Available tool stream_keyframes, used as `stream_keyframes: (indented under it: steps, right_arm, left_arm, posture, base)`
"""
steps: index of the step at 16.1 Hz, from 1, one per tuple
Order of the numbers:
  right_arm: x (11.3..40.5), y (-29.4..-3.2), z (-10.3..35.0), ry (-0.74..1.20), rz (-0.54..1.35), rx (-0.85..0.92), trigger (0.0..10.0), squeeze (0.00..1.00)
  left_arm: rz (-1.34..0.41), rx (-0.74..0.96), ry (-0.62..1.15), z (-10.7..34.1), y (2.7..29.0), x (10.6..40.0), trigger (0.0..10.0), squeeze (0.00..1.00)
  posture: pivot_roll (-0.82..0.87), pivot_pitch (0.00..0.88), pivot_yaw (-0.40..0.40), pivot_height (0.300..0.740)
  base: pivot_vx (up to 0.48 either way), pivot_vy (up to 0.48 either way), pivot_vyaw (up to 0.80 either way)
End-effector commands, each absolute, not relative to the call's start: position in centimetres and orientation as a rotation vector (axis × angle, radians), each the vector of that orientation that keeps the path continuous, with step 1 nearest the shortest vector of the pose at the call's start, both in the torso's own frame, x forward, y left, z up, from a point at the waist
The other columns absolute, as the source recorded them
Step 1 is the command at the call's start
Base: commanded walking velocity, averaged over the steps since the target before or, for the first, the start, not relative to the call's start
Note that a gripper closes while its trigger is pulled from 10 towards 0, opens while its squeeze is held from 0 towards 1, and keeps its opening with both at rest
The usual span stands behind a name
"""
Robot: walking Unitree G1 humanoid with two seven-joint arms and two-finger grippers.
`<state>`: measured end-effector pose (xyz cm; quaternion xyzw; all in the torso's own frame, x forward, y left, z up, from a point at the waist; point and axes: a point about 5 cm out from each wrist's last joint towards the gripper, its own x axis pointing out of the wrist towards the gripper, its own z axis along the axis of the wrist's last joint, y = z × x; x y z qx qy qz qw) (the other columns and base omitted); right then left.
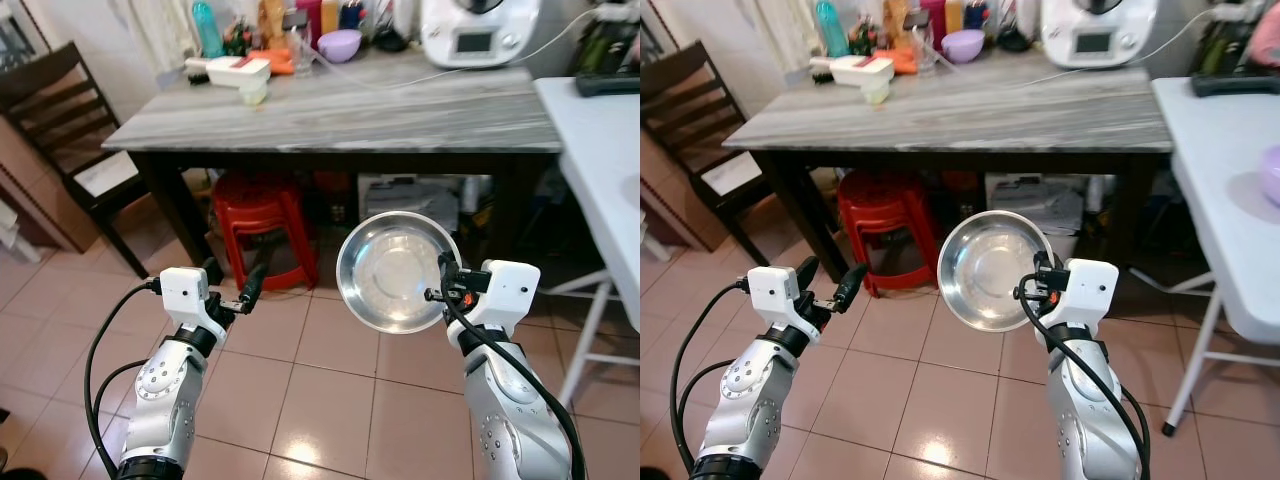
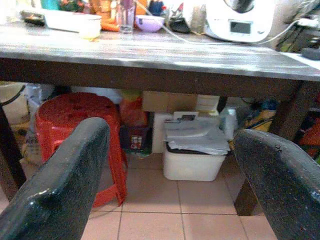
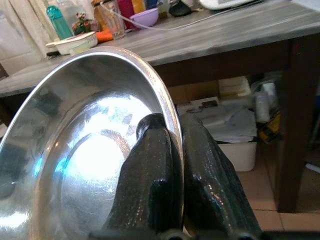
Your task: Setting the table
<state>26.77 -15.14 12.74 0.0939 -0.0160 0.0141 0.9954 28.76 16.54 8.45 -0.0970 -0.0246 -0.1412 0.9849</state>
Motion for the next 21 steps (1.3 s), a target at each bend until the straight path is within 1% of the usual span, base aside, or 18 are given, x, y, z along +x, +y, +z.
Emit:
stream_keyframes:
  steps: [1, 14, 21]
  right_arm:
    - [27.0, -14.6, 13.1, -0.05, 0.037, 0.198, 10.0, 0.0]
    - [27.2, -14.7, 13.2, -0.06, 0.037, 0.181, 10.0, 0.0]
    - [27.4, -14.9, 13.3, -0.066, 0.032, 0.18, 10.0, 0.0]
  left_arm:
    - [-0.283, -0.192, -0.055, 8.7, 16.9, 28.7, 10.0, 0.0]
    - [-0.319, -0.201, -0.054, 8.7, 16.0, 28.9, 10.0, 0.0]
    - [-0.331, -0.205, -0.056, 8.8, 15.5, 29.0, 10.0, 0.0]
  posture:
    - [-0.09, 0.0, 0.131, 0.74]
    - [-0.1, 0.0, 0.133, 0.74]
    - [-0.1, 0.0, 0.128, 0.74]
  base:
    - [0.356, 0.0, 0.0]
    - [0.369, 0.0, 0.0]
    - [0.48, 0.0, 0.0]
